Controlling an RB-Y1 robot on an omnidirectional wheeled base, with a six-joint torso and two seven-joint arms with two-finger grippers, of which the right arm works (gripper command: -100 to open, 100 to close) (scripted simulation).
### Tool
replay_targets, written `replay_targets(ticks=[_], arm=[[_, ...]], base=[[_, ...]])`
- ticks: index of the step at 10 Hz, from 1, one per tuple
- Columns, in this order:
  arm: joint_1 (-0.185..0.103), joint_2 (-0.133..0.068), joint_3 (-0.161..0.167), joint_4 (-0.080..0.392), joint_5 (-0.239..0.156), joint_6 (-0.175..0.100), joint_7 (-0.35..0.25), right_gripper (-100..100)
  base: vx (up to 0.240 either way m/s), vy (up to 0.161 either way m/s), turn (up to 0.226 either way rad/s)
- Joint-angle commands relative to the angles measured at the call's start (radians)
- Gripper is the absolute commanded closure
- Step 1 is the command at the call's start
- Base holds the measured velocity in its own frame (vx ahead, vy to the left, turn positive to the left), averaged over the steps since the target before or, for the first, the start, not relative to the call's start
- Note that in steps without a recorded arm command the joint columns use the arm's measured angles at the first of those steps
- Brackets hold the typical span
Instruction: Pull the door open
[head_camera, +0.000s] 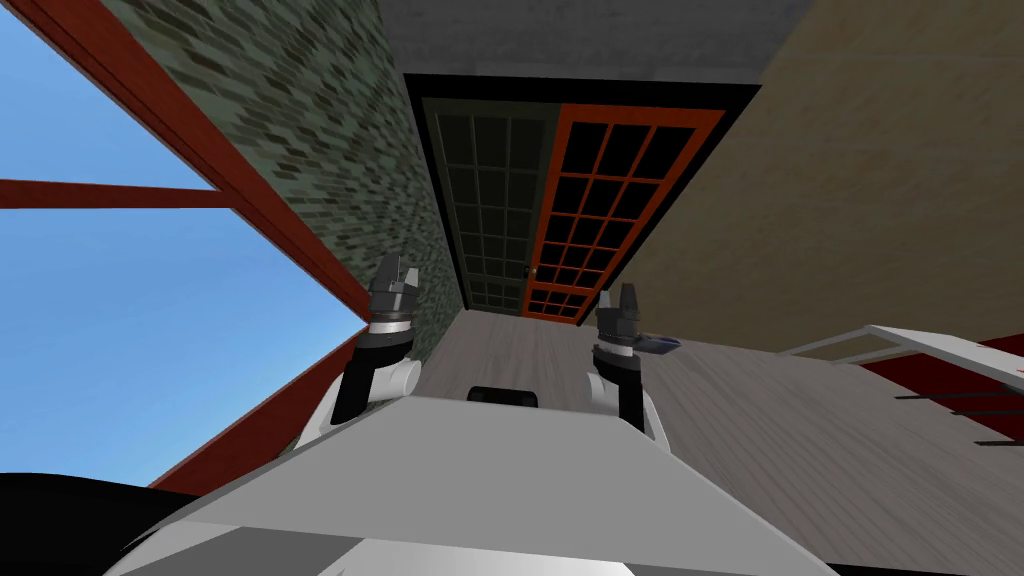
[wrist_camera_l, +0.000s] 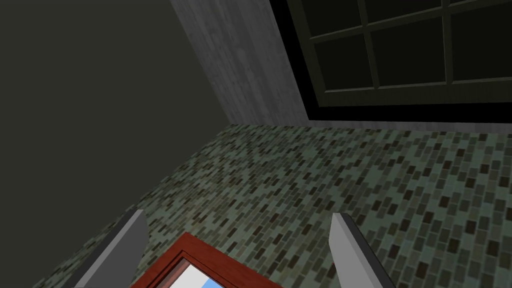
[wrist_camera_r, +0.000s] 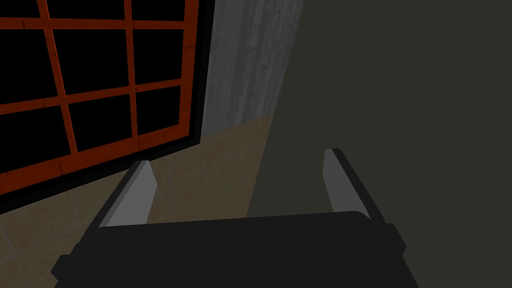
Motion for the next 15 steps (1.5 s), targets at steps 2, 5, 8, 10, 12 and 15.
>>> replay_targets(ticks=[2, 5, 8, 10, 12, 15], arm=[[-0.02, -0.012, -0.001, 0.055, 0.019, -0.009, 0.048, -100], [-0.034, -0.022, -0.002, 0.105, 0.035, -0.021, 0.088, -100], [-0.055, -0.034, -0.005, 0.176, 0.058, -0.038, 0.144, -100], [-0.066, -0.039, -0.006, 0.215, 0.07, -0.047, 0.174, -100], [-0.078, -0.045, -0.007, 0.254, 0.082, -0.057, 0.205, -100], [-0.096, -0.052, -0.009, 0.317, 0.102, -0.072, 0.255, -100]], base=[[0.176, 0.045, -0.051], [0.087, 0.02, -0.034], [0.134, 0.042, -0.056], [0.094, 0.033, -0.046], [0.09, 0.031, -0.041], [0.101, 0.04, -0.048]])
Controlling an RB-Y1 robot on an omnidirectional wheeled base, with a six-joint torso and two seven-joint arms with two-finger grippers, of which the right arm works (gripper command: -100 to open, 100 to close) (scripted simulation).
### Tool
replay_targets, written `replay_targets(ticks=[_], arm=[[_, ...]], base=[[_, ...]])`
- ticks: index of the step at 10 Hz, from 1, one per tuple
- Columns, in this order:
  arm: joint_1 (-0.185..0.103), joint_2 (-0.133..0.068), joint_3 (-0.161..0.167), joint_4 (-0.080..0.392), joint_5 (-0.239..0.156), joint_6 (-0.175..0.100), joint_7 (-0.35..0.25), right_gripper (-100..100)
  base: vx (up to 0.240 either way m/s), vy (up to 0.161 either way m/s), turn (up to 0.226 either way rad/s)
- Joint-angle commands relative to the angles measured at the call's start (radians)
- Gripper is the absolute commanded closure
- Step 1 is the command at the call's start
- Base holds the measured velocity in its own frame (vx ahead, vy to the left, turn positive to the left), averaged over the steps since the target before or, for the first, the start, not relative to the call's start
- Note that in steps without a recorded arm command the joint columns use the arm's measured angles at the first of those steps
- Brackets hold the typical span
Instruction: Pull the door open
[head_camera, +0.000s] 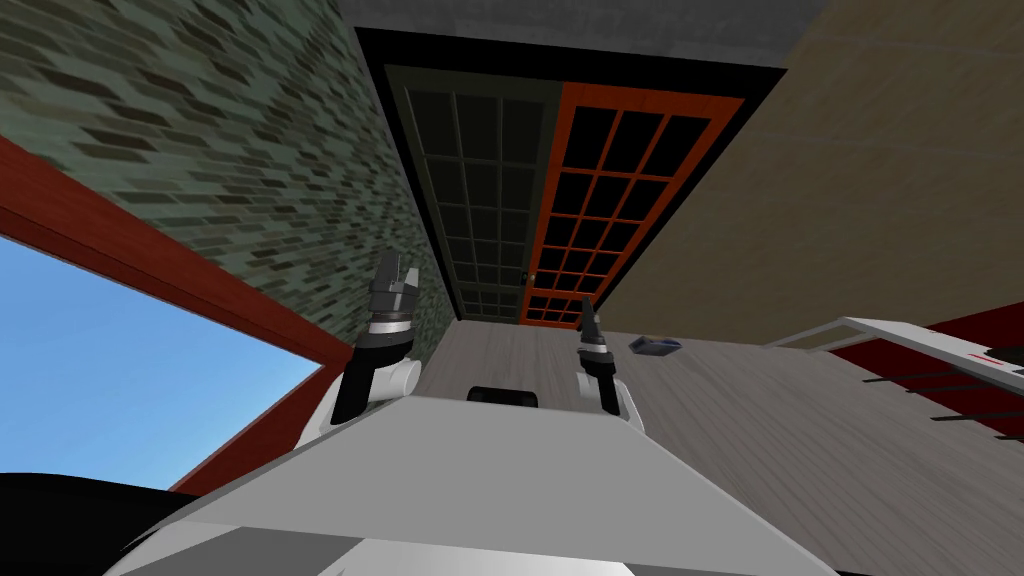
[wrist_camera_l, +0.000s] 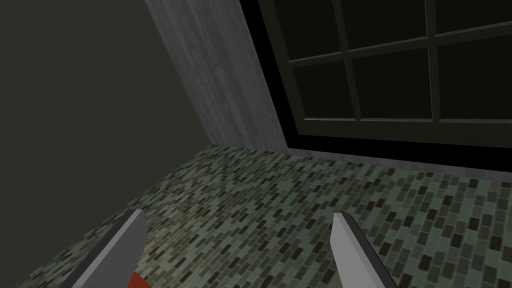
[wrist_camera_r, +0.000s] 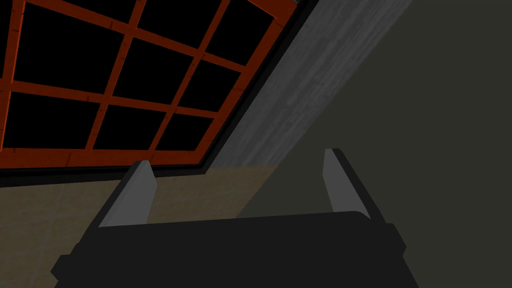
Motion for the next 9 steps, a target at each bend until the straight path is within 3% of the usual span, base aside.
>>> replay_targets(ticks=[1, 9], arm=[[-0.013, -0.004, 0.0, 0.033, 0.012, -0.004, 0.03, -100], [-0.066, -0.019, -0.006, 0.212, 0.069, -0.046, 0.171, -100]], base=[[0.095, 0.037, -0.06], [0.095, 0.042, -0.052]])
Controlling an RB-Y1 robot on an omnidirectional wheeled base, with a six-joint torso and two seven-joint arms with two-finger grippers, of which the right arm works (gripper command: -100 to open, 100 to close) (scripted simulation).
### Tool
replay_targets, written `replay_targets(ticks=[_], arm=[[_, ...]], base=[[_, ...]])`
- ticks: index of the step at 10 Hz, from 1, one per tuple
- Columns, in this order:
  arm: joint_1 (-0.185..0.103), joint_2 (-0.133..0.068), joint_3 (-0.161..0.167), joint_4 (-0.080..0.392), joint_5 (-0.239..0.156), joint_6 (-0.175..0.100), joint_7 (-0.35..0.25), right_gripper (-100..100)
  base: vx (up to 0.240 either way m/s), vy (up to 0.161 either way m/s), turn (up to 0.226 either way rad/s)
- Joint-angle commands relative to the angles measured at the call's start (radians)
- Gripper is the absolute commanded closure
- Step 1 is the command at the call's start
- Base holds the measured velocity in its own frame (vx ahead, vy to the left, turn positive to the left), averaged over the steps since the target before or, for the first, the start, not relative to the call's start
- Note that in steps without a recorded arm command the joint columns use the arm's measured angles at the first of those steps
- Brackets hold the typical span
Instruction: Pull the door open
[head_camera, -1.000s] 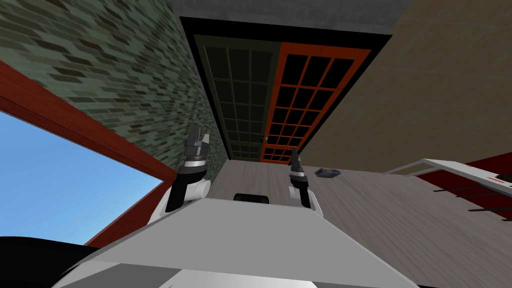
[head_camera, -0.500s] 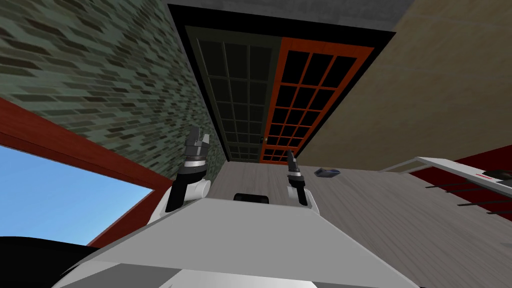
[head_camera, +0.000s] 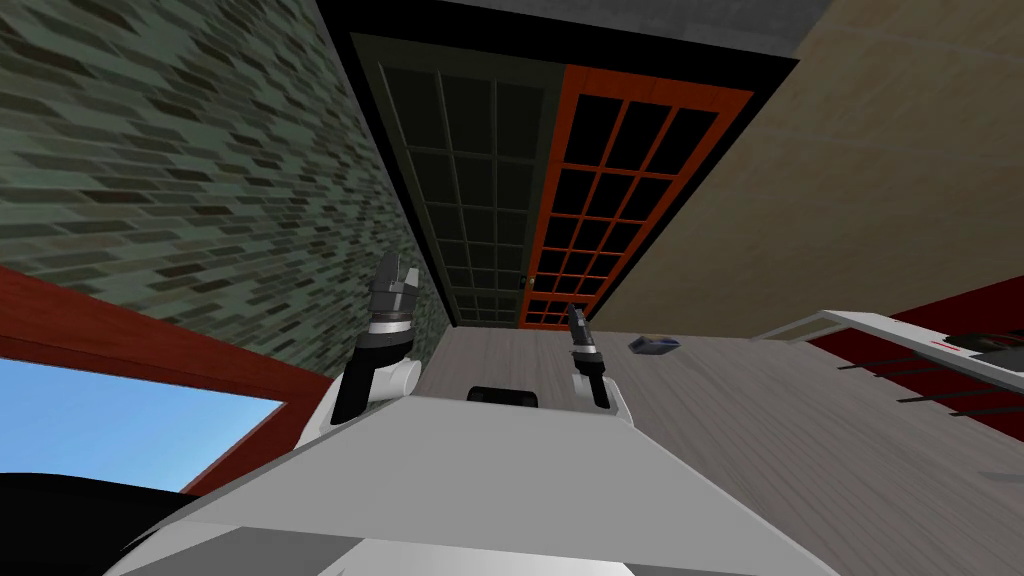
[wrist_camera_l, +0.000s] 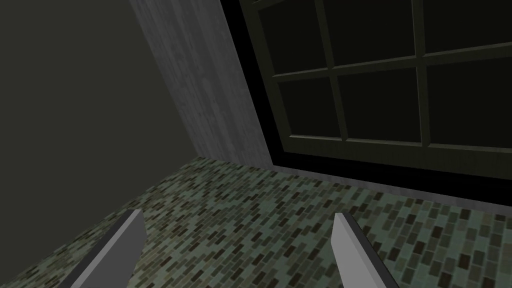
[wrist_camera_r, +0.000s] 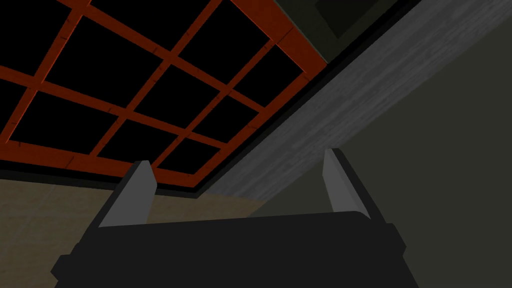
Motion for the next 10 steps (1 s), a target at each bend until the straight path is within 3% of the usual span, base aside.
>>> replay_targets(ticks=[1, 10], arm=[[-0.01, 0.001, 0.001, 0.036, 0.014, -0.008, 0.034, -100], [-0.072, -0.006, -0.005, 0.247, 0.081, -0.058, 0.201, -100]], base=[[0.096, 0.04, -0.058], [0.094, 0.042, -0.06]])
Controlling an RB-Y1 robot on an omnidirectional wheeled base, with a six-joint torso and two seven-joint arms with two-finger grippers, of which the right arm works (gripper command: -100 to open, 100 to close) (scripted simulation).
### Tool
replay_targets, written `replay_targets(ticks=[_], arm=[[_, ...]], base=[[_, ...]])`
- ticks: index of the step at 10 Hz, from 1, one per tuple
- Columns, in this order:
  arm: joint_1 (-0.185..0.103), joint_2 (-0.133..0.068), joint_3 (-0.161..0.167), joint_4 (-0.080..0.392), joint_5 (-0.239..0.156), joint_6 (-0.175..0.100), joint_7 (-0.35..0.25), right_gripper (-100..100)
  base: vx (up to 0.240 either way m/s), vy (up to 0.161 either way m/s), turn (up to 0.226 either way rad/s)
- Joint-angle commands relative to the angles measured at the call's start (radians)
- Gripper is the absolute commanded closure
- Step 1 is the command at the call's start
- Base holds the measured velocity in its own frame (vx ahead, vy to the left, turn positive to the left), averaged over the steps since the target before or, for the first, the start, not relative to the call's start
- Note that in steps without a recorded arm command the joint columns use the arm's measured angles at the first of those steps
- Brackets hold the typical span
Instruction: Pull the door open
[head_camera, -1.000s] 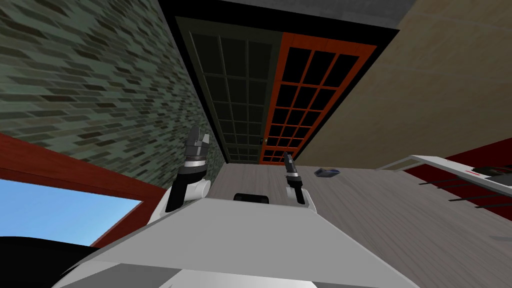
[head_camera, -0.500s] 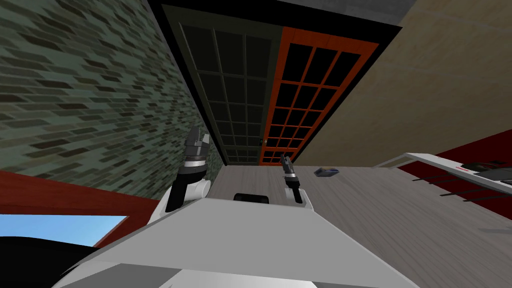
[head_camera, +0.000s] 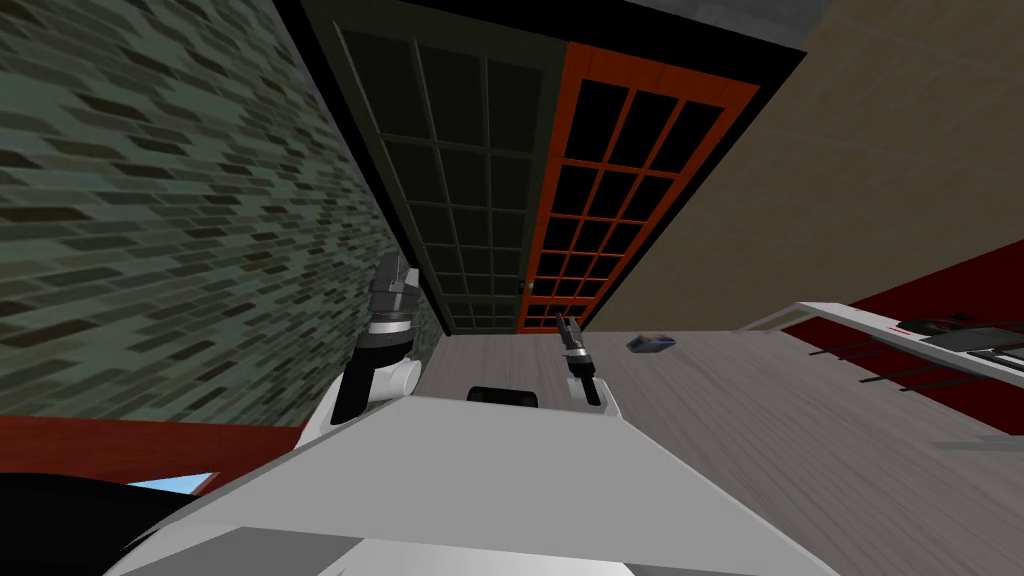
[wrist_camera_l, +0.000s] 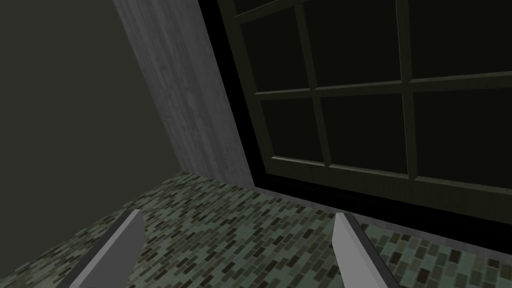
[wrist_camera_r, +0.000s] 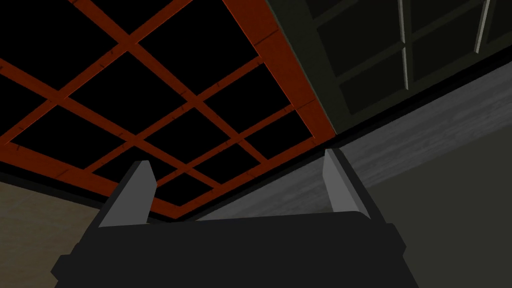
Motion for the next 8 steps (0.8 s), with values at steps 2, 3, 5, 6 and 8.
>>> replay_targets(ticks=[2, 3, 5, 6, 8], arm=[[-0.019, 0.002, -0.001, 0.065, 0.02, -0.017, 0.054, -100], [-0.026, 0.002, -0.002, 0.088, 0.028, -0.022, 0.072, -100], [-0.039, 0.003, -0.003, 0.133, 0.042, -0.033, 0.107, -100], [-0.046, 0.003, -0.004, 0.156, 0.049, -0.039, 0.125, -100], [-0.06, 0.004, -0.005, 0.201, 0.064, -0.049, 0.161, -100]], base=[[0.084, 0.029, -0.053], [0.088, 0.059, -0.057], [0.095, 0.049, -0.063], [0.109, 0.042, -0.052], [0.1, 0.043, -0.063]])
